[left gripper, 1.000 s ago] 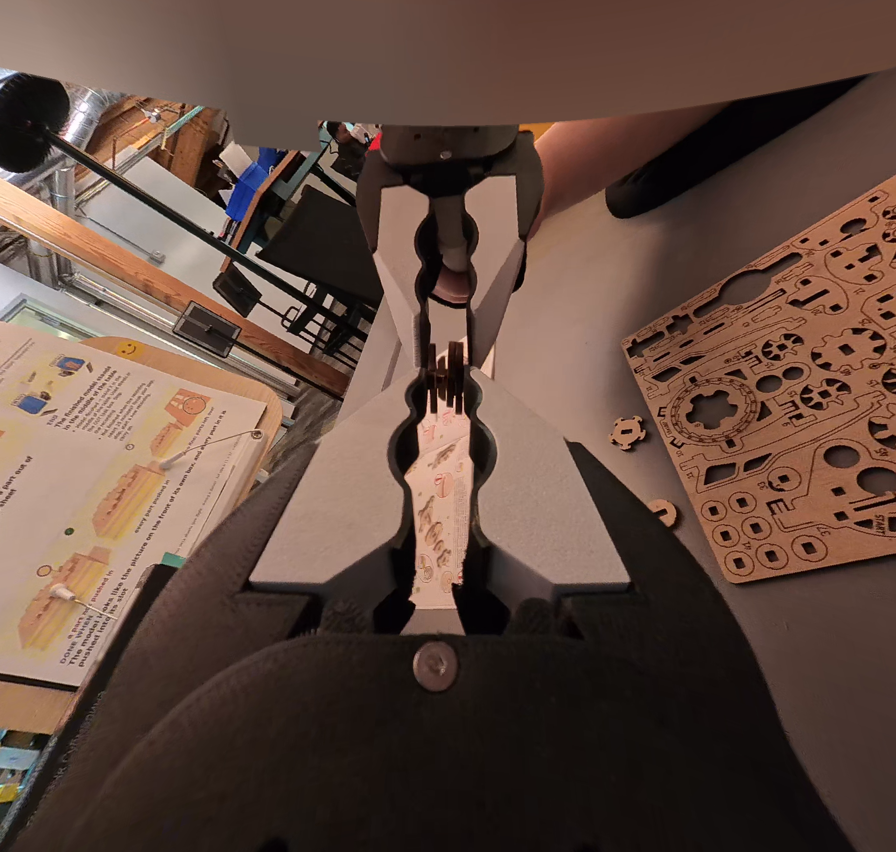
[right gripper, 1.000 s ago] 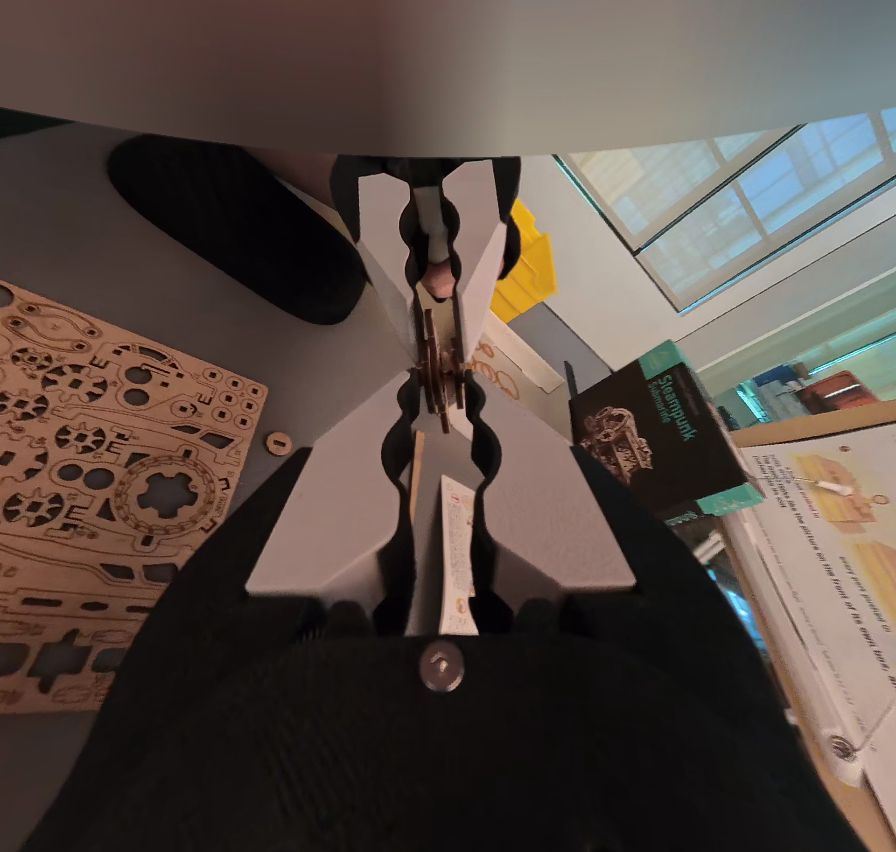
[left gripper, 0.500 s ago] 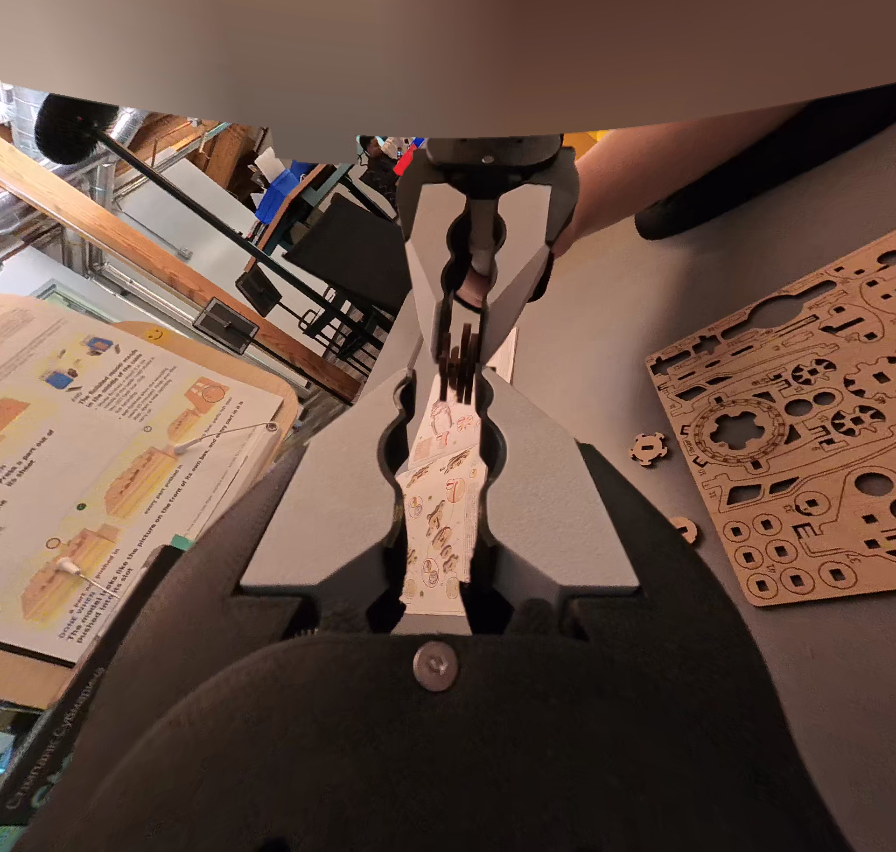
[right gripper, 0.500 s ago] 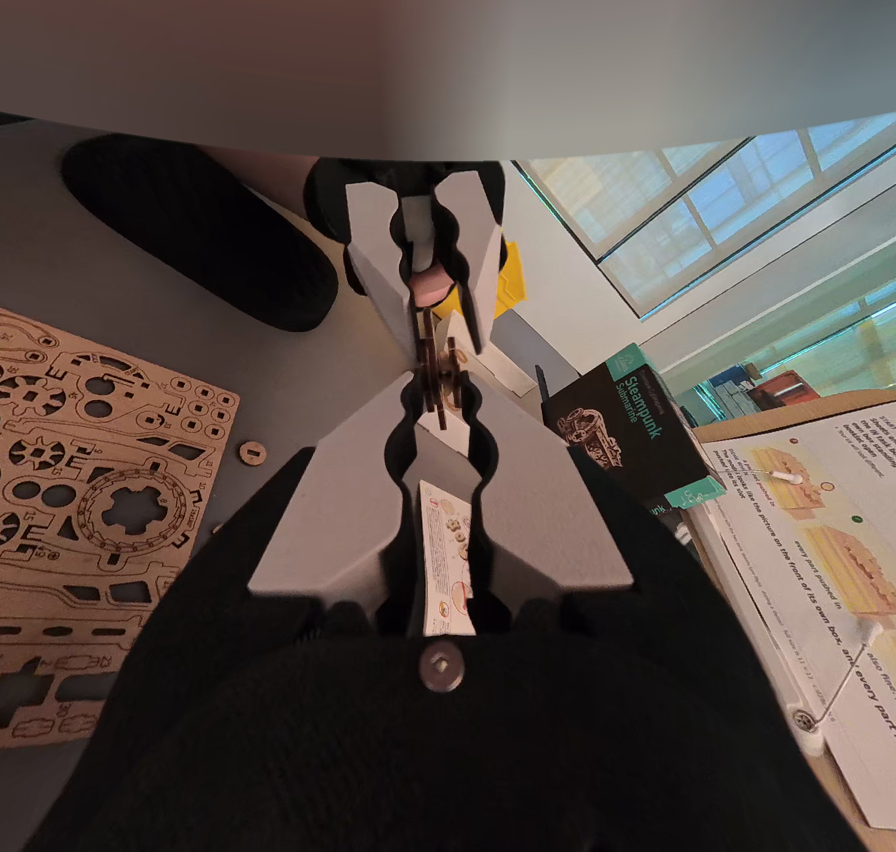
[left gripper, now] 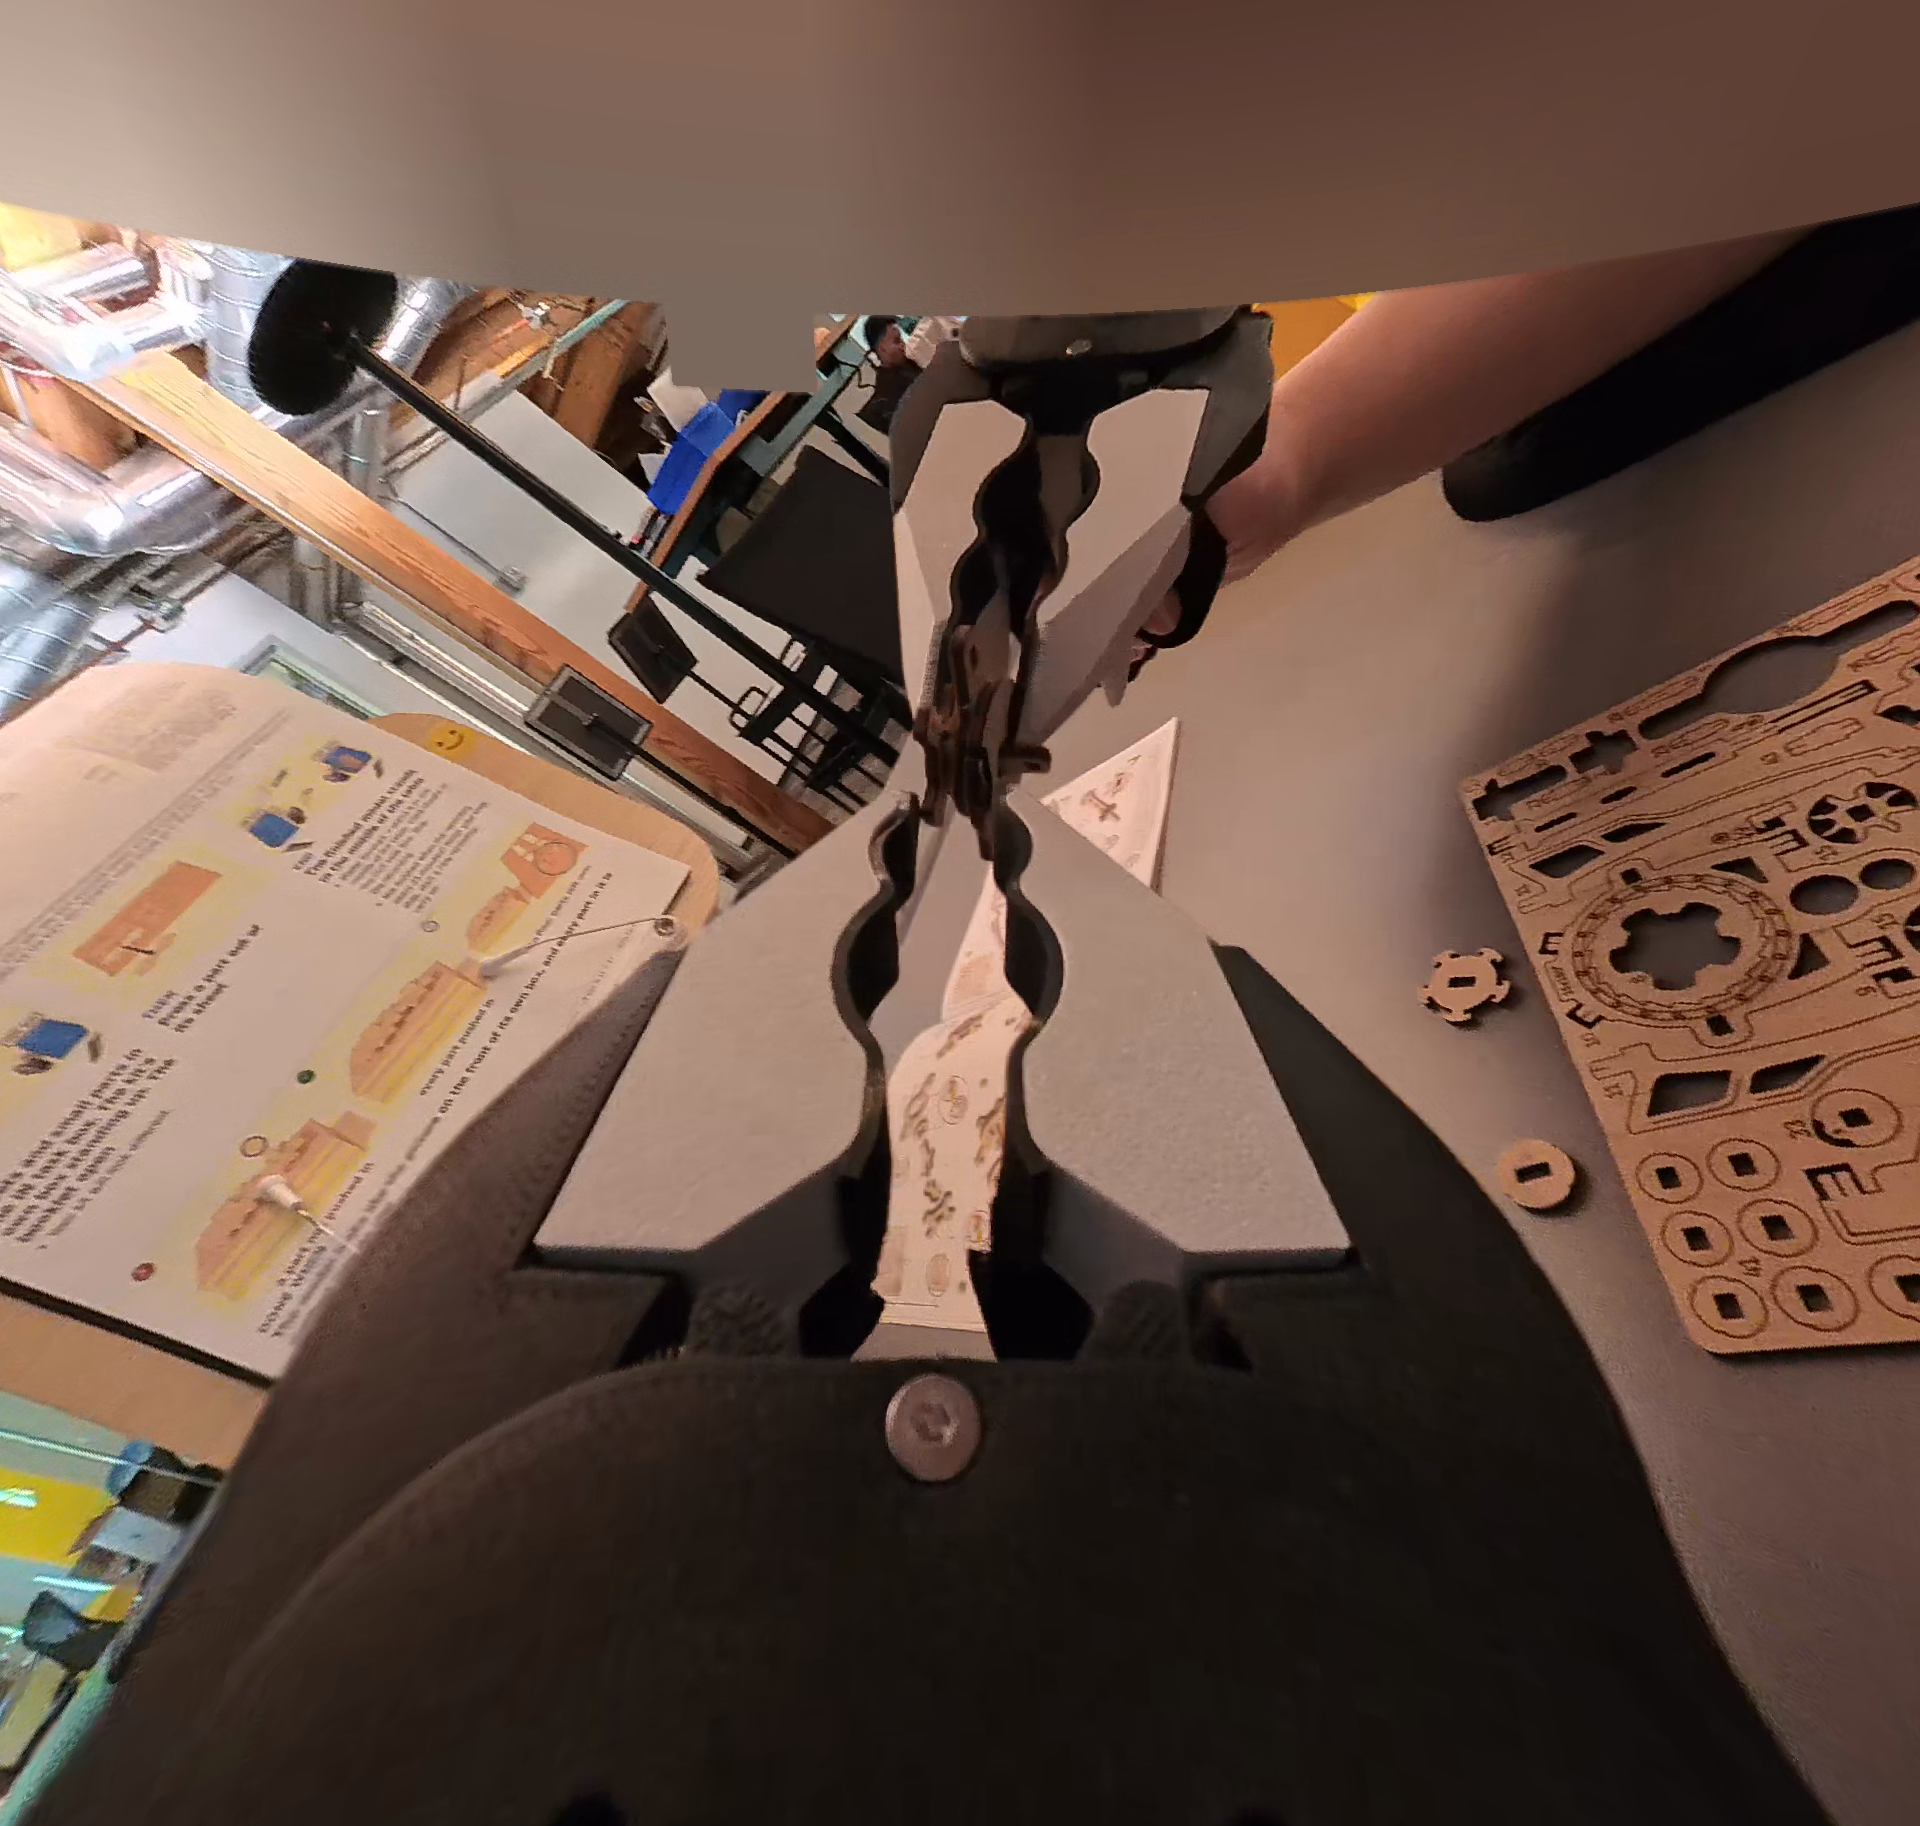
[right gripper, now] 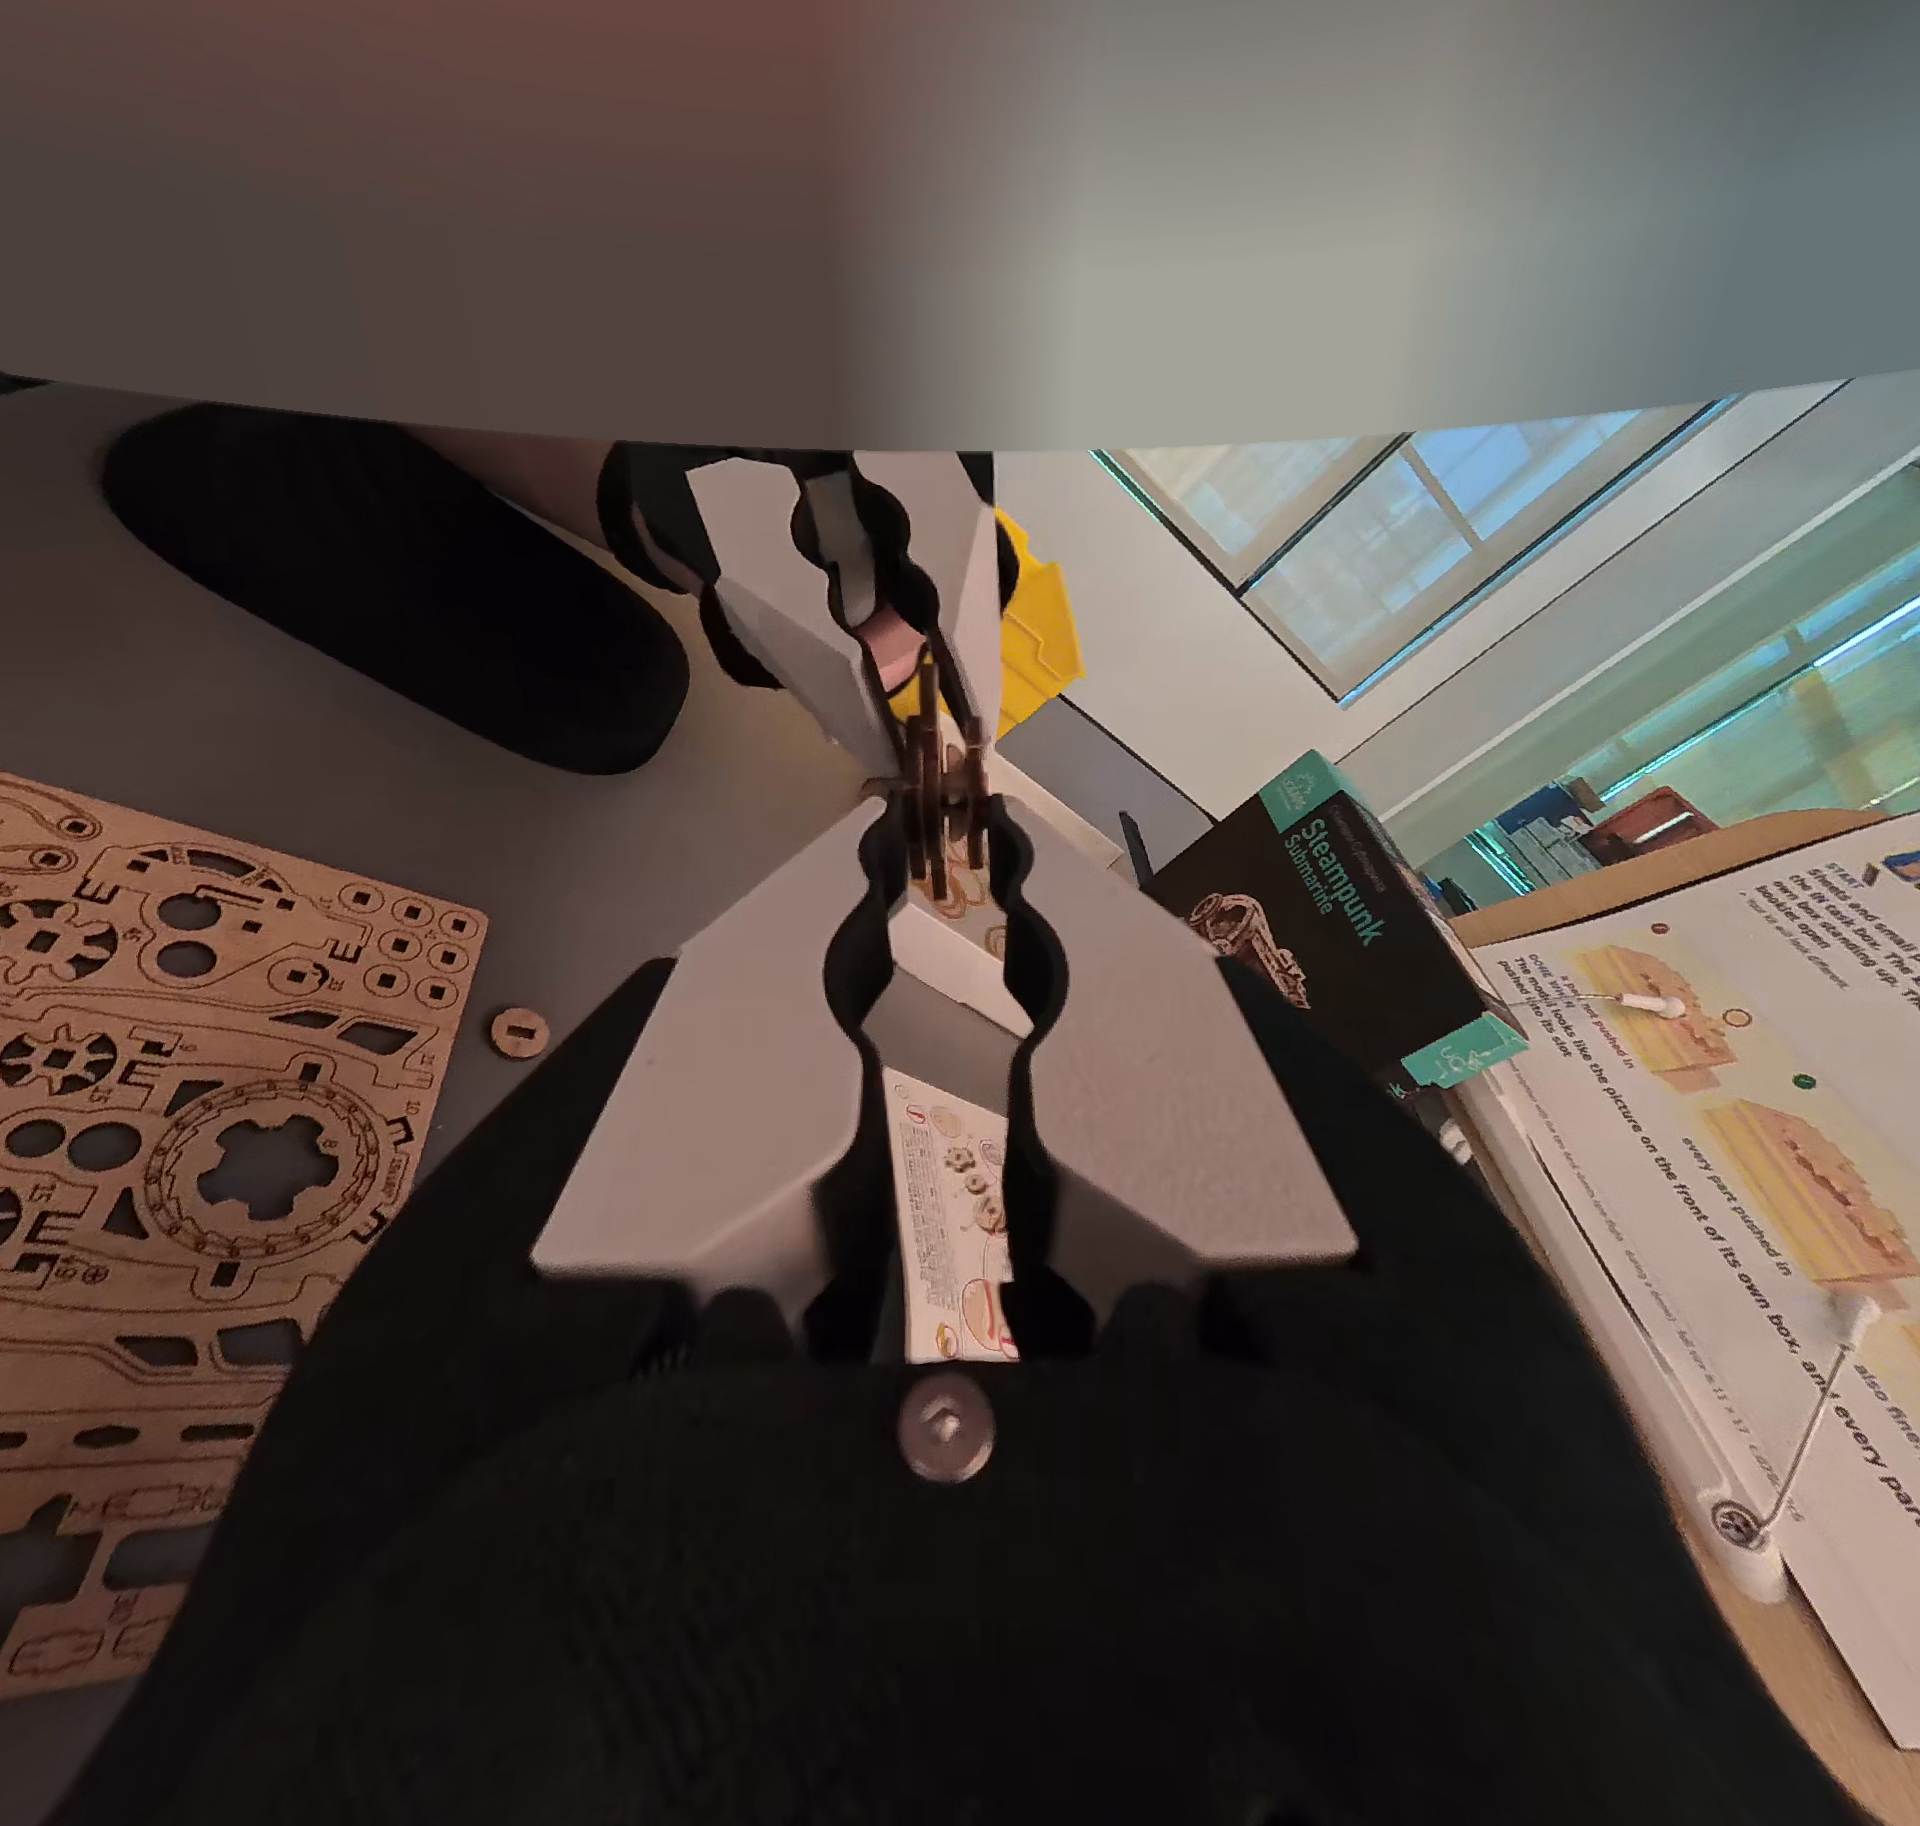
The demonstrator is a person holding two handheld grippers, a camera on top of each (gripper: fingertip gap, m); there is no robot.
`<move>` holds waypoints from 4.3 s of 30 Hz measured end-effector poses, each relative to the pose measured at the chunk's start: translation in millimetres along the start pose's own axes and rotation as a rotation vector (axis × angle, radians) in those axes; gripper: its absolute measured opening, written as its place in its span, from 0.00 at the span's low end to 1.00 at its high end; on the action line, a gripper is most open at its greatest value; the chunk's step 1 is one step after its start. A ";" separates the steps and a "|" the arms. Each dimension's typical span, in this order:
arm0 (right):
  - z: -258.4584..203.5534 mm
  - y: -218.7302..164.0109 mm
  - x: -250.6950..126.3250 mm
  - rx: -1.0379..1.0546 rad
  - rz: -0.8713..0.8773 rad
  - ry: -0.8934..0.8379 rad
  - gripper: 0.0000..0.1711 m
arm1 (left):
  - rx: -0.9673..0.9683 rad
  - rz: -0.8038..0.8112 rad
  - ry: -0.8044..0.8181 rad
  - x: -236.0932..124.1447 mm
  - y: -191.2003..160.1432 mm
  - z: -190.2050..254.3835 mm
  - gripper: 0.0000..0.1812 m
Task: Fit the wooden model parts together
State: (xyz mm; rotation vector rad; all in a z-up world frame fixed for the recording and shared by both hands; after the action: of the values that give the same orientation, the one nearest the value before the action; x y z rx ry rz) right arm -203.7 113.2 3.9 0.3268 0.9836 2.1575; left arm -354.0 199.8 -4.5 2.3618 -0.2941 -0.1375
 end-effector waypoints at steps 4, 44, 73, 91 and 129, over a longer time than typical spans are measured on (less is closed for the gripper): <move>0.3 1.2 -0.5 -0.006 0.005 -0.011 0.08 | 0.081 0.009 0.044 -1.5 2.2 2.5 0.05; -1.5 -0.6 1.3 -0.083 -0.043 -0.053 0.12 | 0.089 0.005 0.019 -0.5 1.0 4.7 0.02; -2.8 1.9 -2.1 -0.059 -0.012 -0.014 0.06 | -0.100 0.017 -0.036 0.6 -0.7 -1.7 0.02; -8.5 -32.2 3.6 0.020 -0.073 -0.003 0.03 | -0.184 -0.039 -0.053 9.3 -32.1 8.5 0.02; -3.2 -51.7 4.8 0.165 -0.062 0.001 0.20 | -0.237 -0.053 -0.086 9.4 -48.3 11.5 0.02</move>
State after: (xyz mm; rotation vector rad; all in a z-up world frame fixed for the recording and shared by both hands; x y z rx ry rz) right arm -182.0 137.7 -36.6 0.3684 1.1612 2.0253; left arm -338.7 223.5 -46.4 2.1325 -0.2424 -0.2848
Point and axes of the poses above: each gripper's, where its closed fingertips meet, x out along the fingers, y out of its top, z = x × y across the jaws, the point moved 9 cm from there along -x, back along the fingers, and after that the axes turned 2 degrees about -x, right-handed, at the moved point
